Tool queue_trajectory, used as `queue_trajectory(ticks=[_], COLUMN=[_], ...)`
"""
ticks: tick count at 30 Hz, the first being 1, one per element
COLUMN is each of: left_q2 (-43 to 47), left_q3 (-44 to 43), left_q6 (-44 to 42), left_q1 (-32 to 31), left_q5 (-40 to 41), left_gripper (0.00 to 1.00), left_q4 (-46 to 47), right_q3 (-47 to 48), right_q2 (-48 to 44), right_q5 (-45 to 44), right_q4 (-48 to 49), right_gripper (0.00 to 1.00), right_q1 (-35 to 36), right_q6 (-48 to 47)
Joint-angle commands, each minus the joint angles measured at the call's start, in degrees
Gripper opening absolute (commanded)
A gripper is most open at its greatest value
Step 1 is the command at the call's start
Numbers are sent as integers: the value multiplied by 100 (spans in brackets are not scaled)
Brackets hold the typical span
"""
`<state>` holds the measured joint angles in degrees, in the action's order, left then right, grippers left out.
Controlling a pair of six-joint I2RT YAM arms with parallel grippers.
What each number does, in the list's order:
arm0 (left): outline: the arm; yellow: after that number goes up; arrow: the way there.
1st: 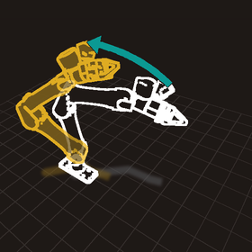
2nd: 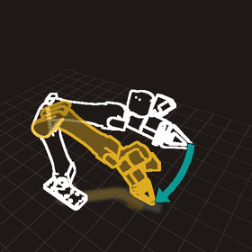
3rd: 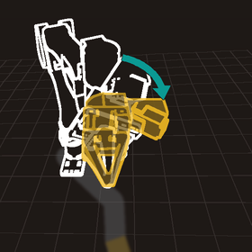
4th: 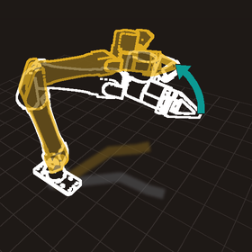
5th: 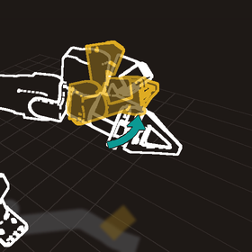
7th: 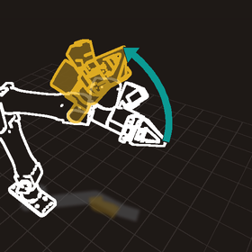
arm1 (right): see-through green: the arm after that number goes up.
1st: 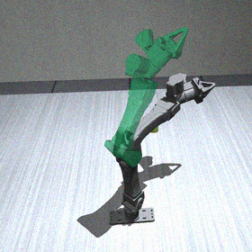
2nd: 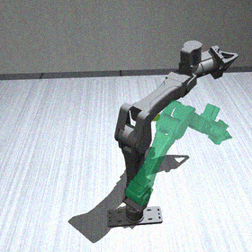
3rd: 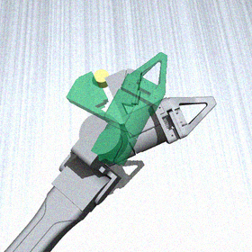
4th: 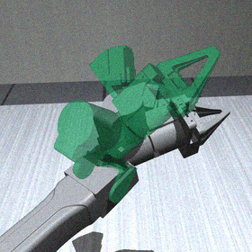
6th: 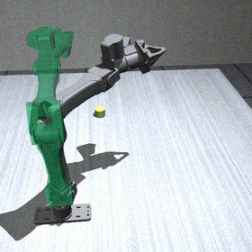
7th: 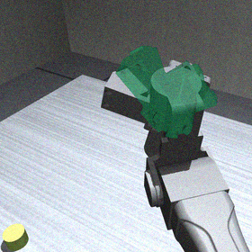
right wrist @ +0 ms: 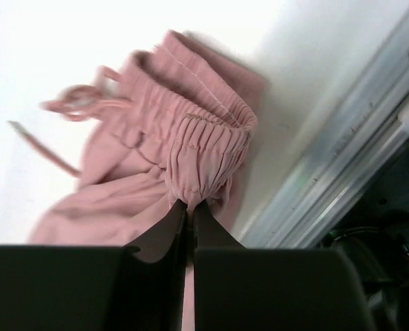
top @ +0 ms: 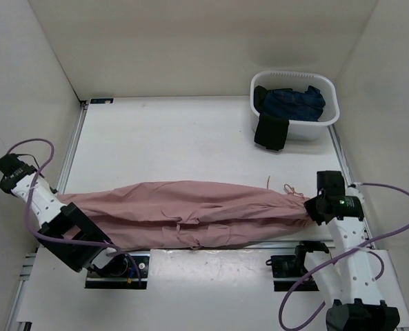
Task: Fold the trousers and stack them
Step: Fold the trousers
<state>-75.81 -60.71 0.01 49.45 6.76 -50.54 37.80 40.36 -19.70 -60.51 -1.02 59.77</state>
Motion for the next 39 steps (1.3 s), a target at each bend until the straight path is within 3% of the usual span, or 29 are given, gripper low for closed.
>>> queue_trajectory(ticks=[1,8,14,16,17,18,20,21,25,29,34,36,39], left_q2=[22,146,75,22,22,22,136,137,269,252,-48,-118,197], left_q3=[-372,260,516,621,622,622,543,429,-449,-180,304,724,1033], left_q6=[-1,-1,-1,-1,-1,-1,-1,-1,-1,-1,-1,-1,-1], left_q1=[152,644,750,881,934,1004,1241,1312,1515,1341,1216,997,664], left_q5=[-26,54,106,254,255,255,255,151,-622,-914,-949,-607,-816], left_gripper=[14,14,14,19,39,47,64,66,79,83,79,76,76], left_q4=[247,300,405,405,405,405,239,-119,-1078,-1344,-1134,-897,-896], right_q3=[649,123,-396,-283,-221,-151,217,384,1158,1309,1115,871,423], right_q2=[183,-843,-1056,-977,-908,-837,-784,-714,-40,577,1140,1385,1518], right_q5=[-630,-860,-860,-973,-1157,-1245,-1395,-1326,-634,712,714,661,775], right_q4=[-408,-1068,-1121,-1174,-1356,-1358,-1201,-1008,-243,284,540,471,470], right_gripper=[0,0,0,27,46,75,82,82,78,69,58,58,57], right_q1=[-13,-13,-13,-13,-13,-13,-13,-13,-13,145,1357,1779,2184], right_q6=[-176,614,799,984,1054,1054,661,-115,-1752,-2459,-2260,-2058,-1645])
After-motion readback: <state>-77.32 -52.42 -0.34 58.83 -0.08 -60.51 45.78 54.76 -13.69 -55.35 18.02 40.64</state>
